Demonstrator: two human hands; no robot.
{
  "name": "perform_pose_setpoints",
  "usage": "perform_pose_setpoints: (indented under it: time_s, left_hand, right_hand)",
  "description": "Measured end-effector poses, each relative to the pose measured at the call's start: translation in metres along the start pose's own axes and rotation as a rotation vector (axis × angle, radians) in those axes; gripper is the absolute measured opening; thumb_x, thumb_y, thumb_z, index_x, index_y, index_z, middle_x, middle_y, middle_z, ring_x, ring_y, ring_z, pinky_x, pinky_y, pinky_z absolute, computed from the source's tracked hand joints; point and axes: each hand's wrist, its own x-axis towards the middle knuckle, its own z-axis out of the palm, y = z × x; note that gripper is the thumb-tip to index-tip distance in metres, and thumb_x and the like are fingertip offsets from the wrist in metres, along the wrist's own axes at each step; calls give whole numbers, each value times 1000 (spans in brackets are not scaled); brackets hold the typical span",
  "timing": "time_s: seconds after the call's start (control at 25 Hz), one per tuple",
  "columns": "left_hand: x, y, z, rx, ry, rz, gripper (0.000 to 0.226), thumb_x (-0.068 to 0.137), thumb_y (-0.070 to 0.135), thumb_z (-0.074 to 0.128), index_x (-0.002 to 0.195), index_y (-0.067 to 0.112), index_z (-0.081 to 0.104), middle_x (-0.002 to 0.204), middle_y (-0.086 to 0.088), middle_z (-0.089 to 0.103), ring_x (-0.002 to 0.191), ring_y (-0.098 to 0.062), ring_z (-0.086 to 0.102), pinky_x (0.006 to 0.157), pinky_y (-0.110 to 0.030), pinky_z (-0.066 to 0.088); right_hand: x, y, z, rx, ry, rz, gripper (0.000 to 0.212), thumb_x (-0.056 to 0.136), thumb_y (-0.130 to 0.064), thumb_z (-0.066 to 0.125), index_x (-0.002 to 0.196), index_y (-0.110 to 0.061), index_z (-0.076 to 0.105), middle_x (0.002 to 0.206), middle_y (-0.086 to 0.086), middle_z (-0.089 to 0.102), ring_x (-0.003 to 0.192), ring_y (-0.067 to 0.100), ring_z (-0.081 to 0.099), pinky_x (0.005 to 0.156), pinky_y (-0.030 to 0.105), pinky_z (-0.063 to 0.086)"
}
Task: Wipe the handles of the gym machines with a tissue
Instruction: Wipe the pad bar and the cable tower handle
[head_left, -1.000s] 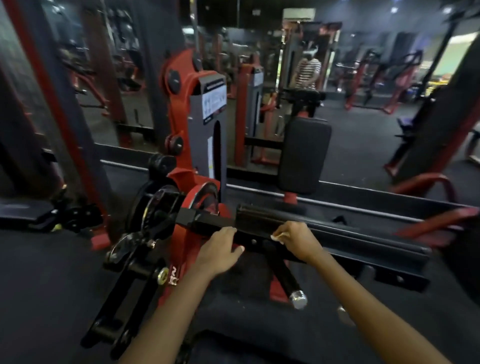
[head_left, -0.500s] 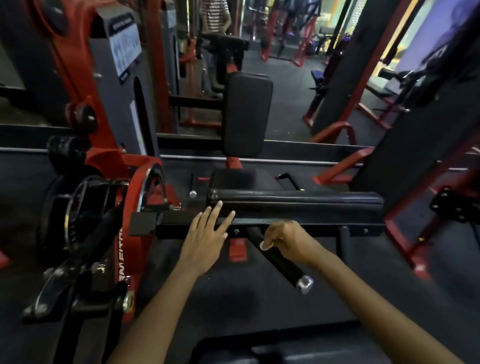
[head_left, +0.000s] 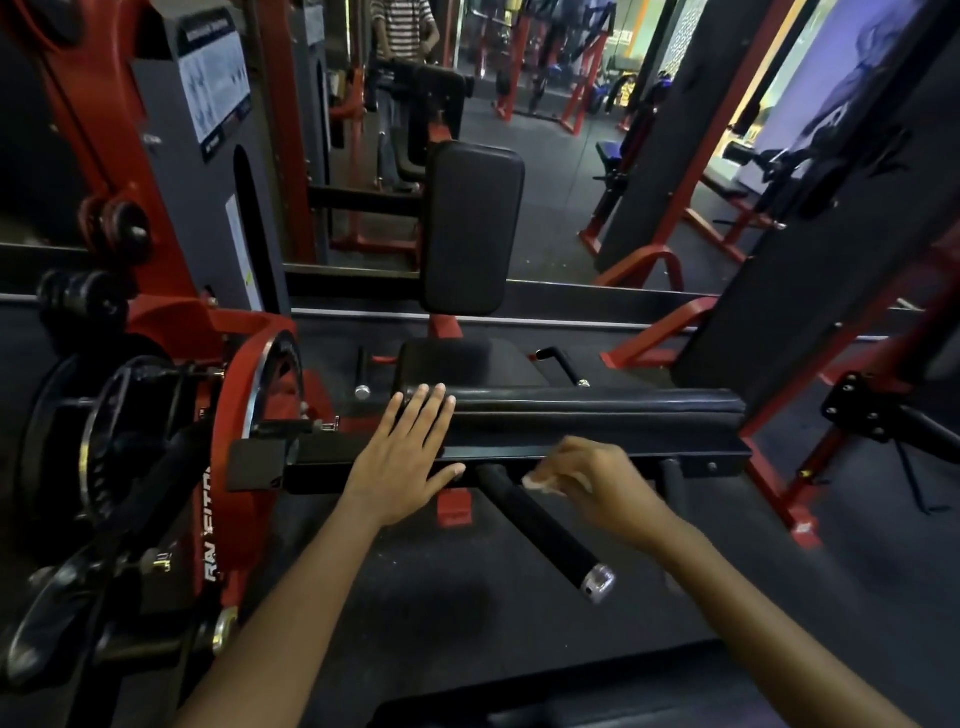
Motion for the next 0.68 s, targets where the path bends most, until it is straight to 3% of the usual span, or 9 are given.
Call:
perform_pose_setpoints:
  time_s: [0.2,0.36,0.48,0.68]
  left_hand:
    - [1,-1,3,-18,22,23,79,94,60,20,149,4,15,156,-17,15,145,-30,12,118,-46,17]
    - [1,0,3,-25,34,27,79,94,60,20,149,4,14,156,-17,14,145,-30,11,118,-45,17]
    - [0,-1,4,-35,43,24,79,95,60,21,149,4,14,156,-17,14,145,-30,10,118,-45,18]
    - [0,-3,2,-63,42,47,77,96,57,24,149,4,12,157,-17,11,146,-30,8,118,-45,16]
  right_hand:
    - [36,-2,47,-91,-78,-31,14,85,-8,66,96,-10,74,94,2,64,80,14,64,72,23,53]
    - [0,6,19,-75,-154,-31,15,89,-24,62,89,-15,75,87,-3,65,75,10,63,68,17,46]
    - [-40,3,-2,-60,-220,-6,34,93,-40,48,89,-19,74,82,-7,61,68,7,60,60,25,49]
    - [-54,2,-25,-53,-318,27,15,87,-24,59,89,-25,74,86,-13,62,76,-2,61,65,17,49]
